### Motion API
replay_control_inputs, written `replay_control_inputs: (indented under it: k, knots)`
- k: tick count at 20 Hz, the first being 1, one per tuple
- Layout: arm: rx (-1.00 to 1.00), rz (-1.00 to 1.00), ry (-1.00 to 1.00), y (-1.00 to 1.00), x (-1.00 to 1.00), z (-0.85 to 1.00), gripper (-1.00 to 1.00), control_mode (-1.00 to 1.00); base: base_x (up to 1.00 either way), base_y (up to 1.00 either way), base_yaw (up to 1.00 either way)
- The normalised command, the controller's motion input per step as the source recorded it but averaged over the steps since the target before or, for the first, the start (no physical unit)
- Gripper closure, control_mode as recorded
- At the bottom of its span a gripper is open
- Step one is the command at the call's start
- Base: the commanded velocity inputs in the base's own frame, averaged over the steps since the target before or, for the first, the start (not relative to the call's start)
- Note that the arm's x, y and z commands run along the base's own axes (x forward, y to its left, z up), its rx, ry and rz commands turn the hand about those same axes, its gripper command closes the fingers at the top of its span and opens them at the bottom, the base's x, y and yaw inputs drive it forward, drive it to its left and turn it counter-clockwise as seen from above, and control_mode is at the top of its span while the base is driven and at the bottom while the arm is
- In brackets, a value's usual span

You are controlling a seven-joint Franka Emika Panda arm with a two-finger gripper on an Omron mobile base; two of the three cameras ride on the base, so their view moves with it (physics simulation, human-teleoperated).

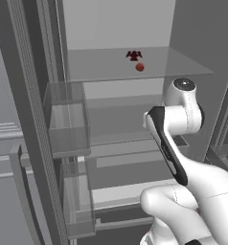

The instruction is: Take the strawberry from the fridge and place it on top of the pancake, located on the dining counter.

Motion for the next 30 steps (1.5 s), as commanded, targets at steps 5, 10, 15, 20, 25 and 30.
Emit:
replay_control_inputs:
  k: [5, 10, 15, 20, 25, 30]
  knots:
    - [0.0, 0.0, 0.0, 0.0, 0.0, 0.0, -1.0, 1.0, 0.24, 0.0, 0.0]
    - [0.04, 0.0, -0.11, -0.01, -0.02, 0.25, -1.0, -1.0, 0.07, 0.0, 0.0]
    - [0.08, 0.0, -0.37, -0.01, -0.09, 1.0, -1.0, -1.0, 0.0, 0.0, 0.0]
    - [0.02, 0.0, -0.27, 0.04, 0.06, 1.0, -1.0, -1.0, 0.0, 0.0, 0.0]
    - [0.0, 0.0, -0.13, 0.17, 0.24, 0.95, -1.0, -1.0, 0.0, 0.0, 0.0]
    - [0.0, 0.0, -0.05, 0.17, 0.51, 0.33, -1.0, -1.0, 0.0, 0.0, 0.0]
